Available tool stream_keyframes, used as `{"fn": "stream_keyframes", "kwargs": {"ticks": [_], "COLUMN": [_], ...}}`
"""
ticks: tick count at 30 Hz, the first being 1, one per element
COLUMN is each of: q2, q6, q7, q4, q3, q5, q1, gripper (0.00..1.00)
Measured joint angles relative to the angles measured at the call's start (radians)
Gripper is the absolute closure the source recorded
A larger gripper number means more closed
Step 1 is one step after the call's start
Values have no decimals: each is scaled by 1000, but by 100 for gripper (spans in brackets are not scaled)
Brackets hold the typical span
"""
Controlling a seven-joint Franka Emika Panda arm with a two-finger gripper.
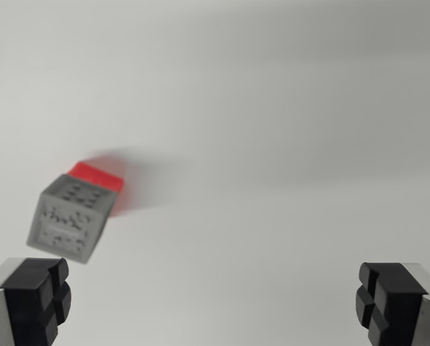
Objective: Destack cube
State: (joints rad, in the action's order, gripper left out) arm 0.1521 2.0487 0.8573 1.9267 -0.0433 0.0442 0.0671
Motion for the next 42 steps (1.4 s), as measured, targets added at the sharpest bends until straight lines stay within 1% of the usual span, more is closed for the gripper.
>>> {"fn": "stream_keyframes", "kwargs": {"ticks": [7, 12, 20, 27, 42], "q2": [-3, -8, -15, -19, -20], "q6": [22, 44, 85, 127, 240], "q7": [24, 49, 98, 148, 281], "q4": [25, 51, 99, 144, 251], "q3": [1, 3, 9, 14, 29], "q5": [0, -1, -4, -7, -16], "q1": [-7, -15, -29, -42, -81], "gripper": [0, 0, 0, 0, 0]}}
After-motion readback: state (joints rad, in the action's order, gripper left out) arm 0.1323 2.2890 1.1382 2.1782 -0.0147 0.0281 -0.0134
